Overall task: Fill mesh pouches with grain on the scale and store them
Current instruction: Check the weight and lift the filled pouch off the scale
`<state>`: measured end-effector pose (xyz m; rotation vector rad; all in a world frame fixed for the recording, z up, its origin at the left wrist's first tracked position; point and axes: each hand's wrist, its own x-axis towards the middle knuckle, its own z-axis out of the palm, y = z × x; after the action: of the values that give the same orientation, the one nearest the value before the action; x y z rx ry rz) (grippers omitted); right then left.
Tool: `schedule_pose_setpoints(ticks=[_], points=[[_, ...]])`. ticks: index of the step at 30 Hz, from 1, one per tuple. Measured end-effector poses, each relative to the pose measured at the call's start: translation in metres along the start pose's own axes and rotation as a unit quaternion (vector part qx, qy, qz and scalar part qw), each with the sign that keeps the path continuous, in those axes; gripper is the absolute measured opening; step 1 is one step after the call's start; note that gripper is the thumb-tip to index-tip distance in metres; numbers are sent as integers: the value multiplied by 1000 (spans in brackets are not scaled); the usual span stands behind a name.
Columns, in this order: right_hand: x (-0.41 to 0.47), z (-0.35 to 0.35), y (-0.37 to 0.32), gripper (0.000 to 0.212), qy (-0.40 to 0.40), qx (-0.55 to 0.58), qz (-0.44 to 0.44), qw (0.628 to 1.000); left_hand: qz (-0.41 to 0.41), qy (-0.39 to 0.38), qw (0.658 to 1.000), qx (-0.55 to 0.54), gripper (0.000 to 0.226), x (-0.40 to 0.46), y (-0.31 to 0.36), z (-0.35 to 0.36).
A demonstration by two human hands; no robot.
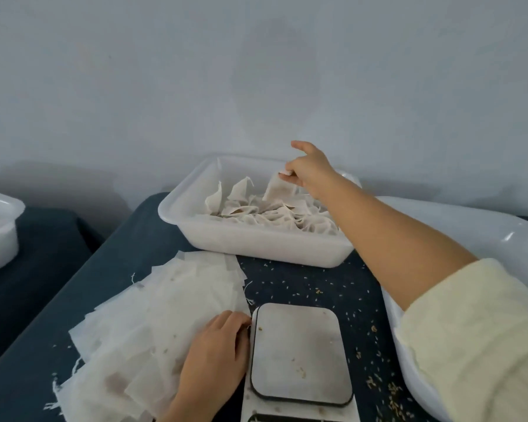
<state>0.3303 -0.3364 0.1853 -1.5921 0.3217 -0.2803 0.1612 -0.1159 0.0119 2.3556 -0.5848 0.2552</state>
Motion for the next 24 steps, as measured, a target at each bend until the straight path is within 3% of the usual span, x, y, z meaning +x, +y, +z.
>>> schedule_pose_setpoints(ticks=[5, 8, 12, 15, 18, 22, 24], points=[[16, 28, 32, 33, 31, -71, -11, 997, 2, 5, 1000, -18, 12, 0, 1, -1], [16, 35, 53, 22, 13, -115, 56, 992, 8, 4, 1000, -10, 12, 0, 0, -1], [6, 37, 54, 25, -40, -200, 111, 973, 6, 1, 1000, -4, 12, 0, -2, -1], [-10, 36, 39, 10, -59, -278, 94, 954, -1, -7, 1000, -1, 11, -1, -3, -1], [-32, 37, 28, 13, -84, -328, 17, 941, 10, -10, 1000, 22, 11, 0, -1, -2], [-89, 49, 25, 15, -172, -308, -67, 933, 93, 65, 986, 119, 27, -4, 6, -9], [-117, 58, 30, 12, -232, -318, -88, 915, 19, 49, 980, 193, 33, -4, 8, -7]])
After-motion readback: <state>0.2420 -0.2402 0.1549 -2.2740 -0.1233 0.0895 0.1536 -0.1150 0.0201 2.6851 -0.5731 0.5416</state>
